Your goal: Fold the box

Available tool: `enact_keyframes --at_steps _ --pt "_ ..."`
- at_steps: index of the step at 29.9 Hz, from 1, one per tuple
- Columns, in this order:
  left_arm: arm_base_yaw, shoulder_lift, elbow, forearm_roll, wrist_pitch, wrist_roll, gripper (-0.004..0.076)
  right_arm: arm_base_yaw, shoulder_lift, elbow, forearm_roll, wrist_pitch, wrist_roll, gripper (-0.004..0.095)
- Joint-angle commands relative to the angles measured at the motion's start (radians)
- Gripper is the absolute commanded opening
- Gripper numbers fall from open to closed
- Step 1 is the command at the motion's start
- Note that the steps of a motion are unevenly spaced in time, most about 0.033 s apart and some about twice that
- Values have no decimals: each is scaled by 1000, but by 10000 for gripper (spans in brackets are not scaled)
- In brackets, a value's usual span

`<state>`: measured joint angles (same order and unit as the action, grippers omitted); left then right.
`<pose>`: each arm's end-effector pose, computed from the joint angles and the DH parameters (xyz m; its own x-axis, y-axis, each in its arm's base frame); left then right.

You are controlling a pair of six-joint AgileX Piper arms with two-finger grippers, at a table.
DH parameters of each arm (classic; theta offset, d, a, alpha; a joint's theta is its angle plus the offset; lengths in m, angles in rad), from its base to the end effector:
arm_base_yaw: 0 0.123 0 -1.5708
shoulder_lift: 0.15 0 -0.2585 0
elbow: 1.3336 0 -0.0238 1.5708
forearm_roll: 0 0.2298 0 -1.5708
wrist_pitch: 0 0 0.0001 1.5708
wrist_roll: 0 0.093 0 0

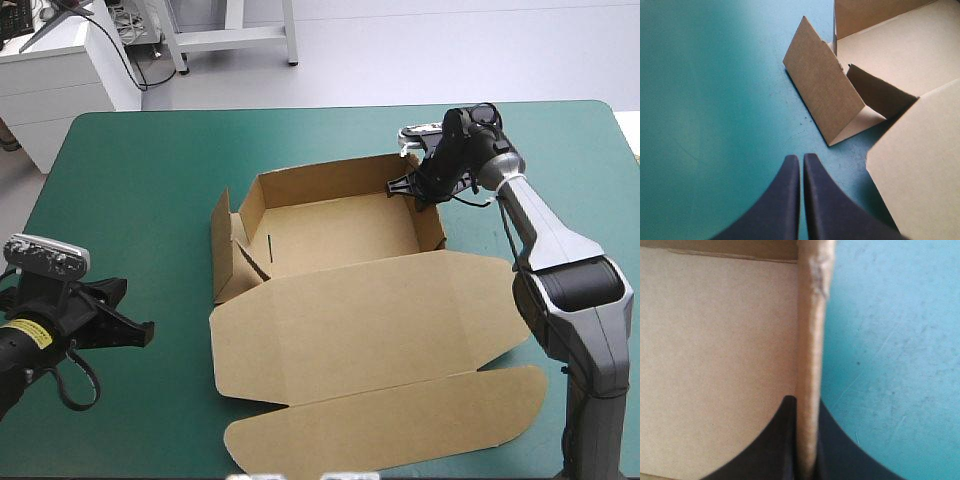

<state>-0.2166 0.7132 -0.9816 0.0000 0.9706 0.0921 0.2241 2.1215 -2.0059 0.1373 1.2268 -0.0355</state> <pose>0.1123 -0.0247 0.3680 -0.5413 0.2133 -0.8133 0.2658 0.9611 0.0751 0.4125 0.1063 0.2502 -0.9287 -0.2004 -0.3119 -0.2495 0.9602 0.1258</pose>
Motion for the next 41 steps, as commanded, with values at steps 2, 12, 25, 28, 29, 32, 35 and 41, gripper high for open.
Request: enact_keyframes --at_steps 2,12,25,28,29,32,35,41 --pt "0 0 -24 -7 -58 0 8 -4 -124 -29 12 24 -23 -19" --pt "0 0 -24 -7 -54 0 8 -4 -370 1 -6 24 -91 -19" --pt "0 0 -24 -11 -51 5 8 -232 -825 254 166 24 -236 -19" --pt "0 0 -24 -11 -51 5 8 -300 -907 297 199 24 -255 -19" --pt "0 0 -24 -11 -51 5 8 -318 -927 308 208 24 -265 -19" --pt "0 0 -24 -15 -53 5 8 -342 -986 343 238 24 -301 -19" --pt "0 0 -24 -32 -64 5 8 -342 -1012 360 242 24 -301 -19" --pt "0 45 2 -98 -117 25 17 -342 -1012 361 282 24 -306 -20"
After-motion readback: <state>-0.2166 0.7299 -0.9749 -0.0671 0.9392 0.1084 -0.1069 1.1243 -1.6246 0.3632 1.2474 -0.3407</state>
